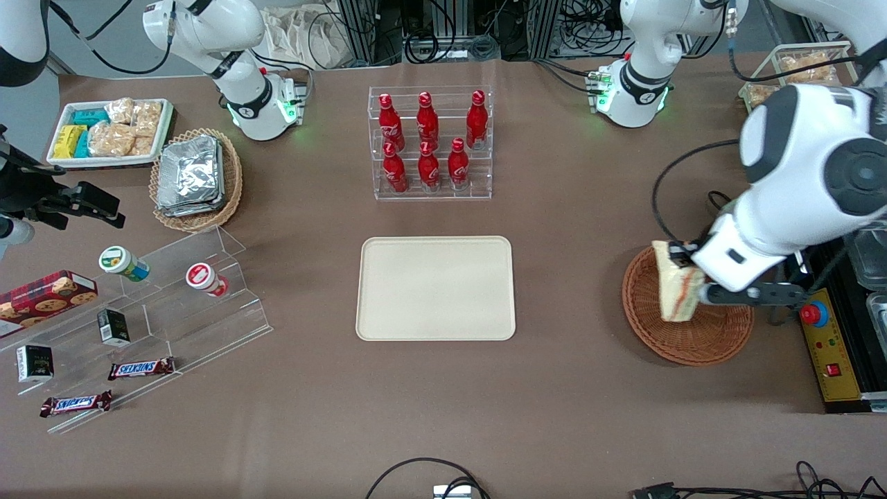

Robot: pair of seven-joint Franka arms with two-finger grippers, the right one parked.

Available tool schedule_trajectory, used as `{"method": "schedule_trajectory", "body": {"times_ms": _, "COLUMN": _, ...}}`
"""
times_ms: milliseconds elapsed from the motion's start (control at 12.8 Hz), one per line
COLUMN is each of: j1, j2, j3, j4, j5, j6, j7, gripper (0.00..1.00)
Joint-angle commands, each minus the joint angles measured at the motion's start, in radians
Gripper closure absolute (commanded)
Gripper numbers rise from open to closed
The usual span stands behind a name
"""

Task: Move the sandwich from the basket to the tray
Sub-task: 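Carry the held sandwich with the left gripper over the cream tray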

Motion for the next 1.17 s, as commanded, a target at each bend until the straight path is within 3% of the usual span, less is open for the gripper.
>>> {"method": "schedule_trajectory", "body": {"times_ms": 0, "j1": -0.052, "j2": 0.093, "j3": -0.090, "j4": 0.080, "j5": -0.005, "j6": -0.024, "j7": -0.042, "gripper": 1.00}}
{"method": "schedule_trajectory", "body": {"times_ms": 156, "j1": -0.083, "j2": 0.156, "j3": -0.142, "j4": 0.073, "j5": -0.005, "j6": 0.106, "j7": -0.188, "gripper": 1.00}}
{"method": "schedule_trajectory", "body": {"times_ms": 469, "j1": -0.153, "j2": 0.319, "j3": -0.155, "j4": 0.068, "j5": 0.014, "j6": 0.315, "j7": -0.253, "gripper": 1.00}}
{"method": "schedule_trajectory", "body": {"times_ms": 625, "j1": -0.193, "j2": 0.365, "j3": -0.155, "j4": 0.068, "j5": 0.029, "j6": 0.355, "j7": -0.348, "gripper": 1.00}}
{"method": "schedule_trajectory", "body": {"times_ms": 781, "j1": -0.218, "j2": 0.394, "j3": -0.156, "j4": 0.065, "j5": 0.133, "j6": 0.368, "j7": -0.425, "gripper": 1.00}}
{"method": "schedule_trajectory", "body": {"times_ms": 1094, "j1": -0.262, "j2": 0.422, "j3": -0.156, "j4": 0.037, "j5": 0.150, "j6": 0.409, "j7": -0.487, "gripper": 1.00}}
